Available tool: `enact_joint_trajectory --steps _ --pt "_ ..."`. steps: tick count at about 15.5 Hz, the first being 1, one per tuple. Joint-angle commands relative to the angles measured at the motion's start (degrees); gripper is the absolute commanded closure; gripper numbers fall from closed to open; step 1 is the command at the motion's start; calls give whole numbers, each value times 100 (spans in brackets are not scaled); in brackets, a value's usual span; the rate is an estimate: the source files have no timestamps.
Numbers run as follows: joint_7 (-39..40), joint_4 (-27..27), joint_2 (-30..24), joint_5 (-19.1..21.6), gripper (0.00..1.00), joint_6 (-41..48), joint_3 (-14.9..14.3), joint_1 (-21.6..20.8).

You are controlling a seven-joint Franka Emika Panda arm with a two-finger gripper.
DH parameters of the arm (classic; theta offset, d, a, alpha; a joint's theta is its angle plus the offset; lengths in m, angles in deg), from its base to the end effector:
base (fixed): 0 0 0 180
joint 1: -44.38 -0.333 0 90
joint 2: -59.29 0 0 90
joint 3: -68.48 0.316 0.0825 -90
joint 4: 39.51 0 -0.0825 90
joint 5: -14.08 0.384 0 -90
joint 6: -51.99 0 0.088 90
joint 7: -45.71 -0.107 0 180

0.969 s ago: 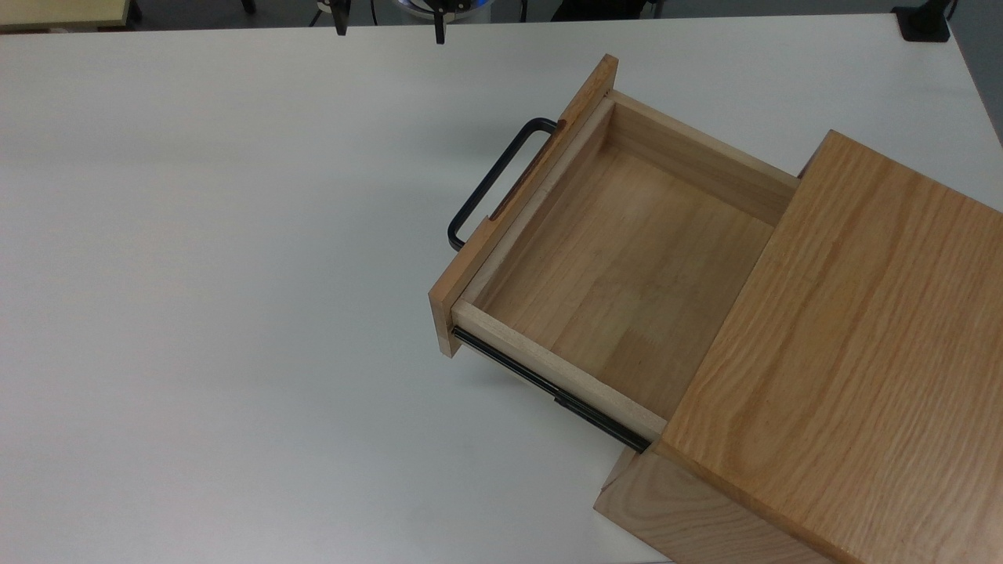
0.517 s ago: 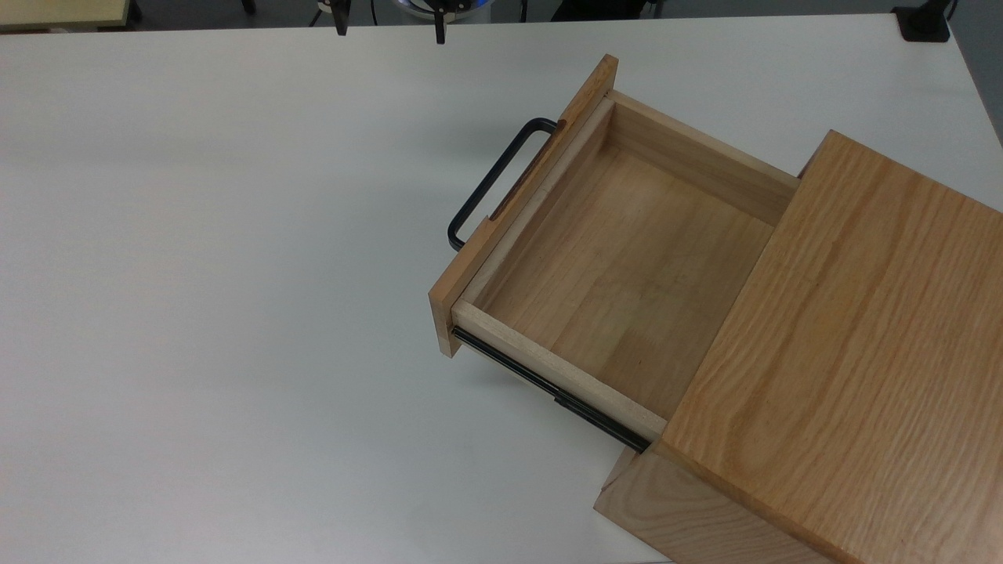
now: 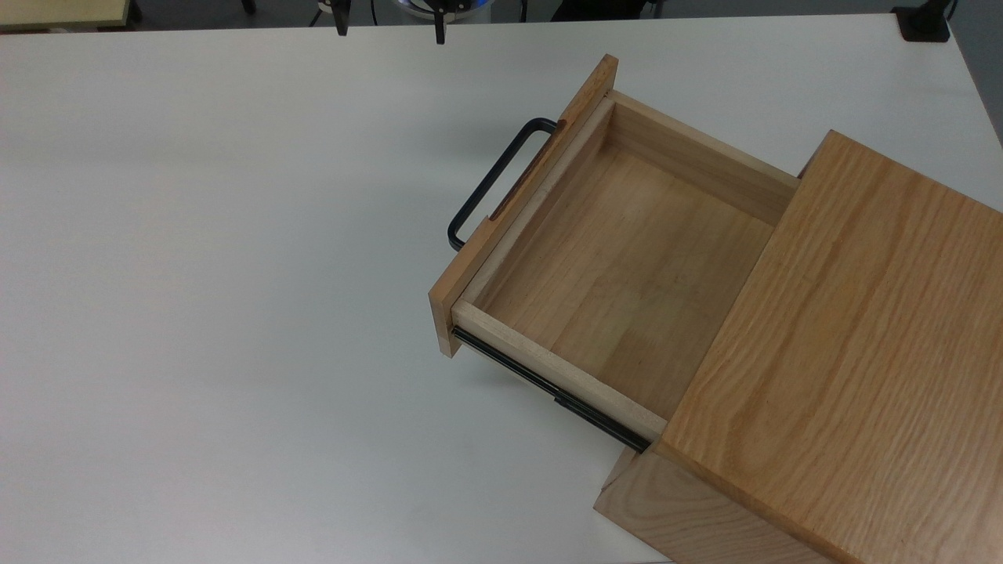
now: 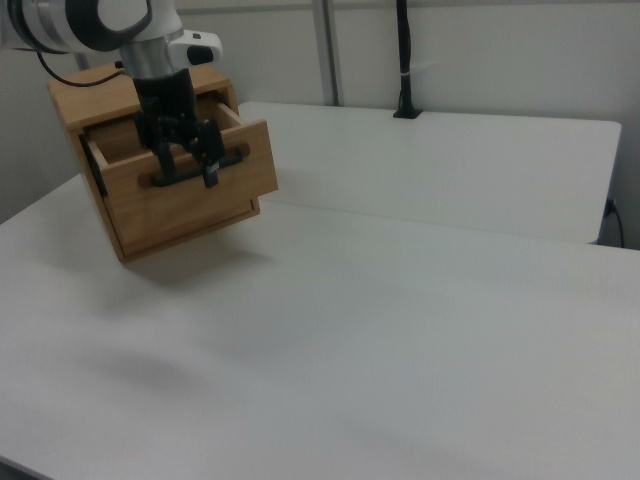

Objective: Close the drawer by sliding it

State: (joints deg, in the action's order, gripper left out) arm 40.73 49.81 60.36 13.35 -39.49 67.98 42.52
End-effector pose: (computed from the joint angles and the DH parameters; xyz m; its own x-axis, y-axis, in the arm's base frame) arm 0.5628 0.0121 0.6220 0.9978 -0.0628 0.0201 -0.0630 -0.9979 0.0112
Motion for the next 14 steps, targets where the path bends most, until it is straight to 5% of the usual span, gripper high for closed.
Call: enact_joint_trajectory --steps 1,8,14 --pt "-29 -11 -10 -77 42 -2 -3 -51" --pt "268 -2 121 -51 100 -37 -3 -60" --pt "973 -64 815 -7 100 -1063 5 -51"
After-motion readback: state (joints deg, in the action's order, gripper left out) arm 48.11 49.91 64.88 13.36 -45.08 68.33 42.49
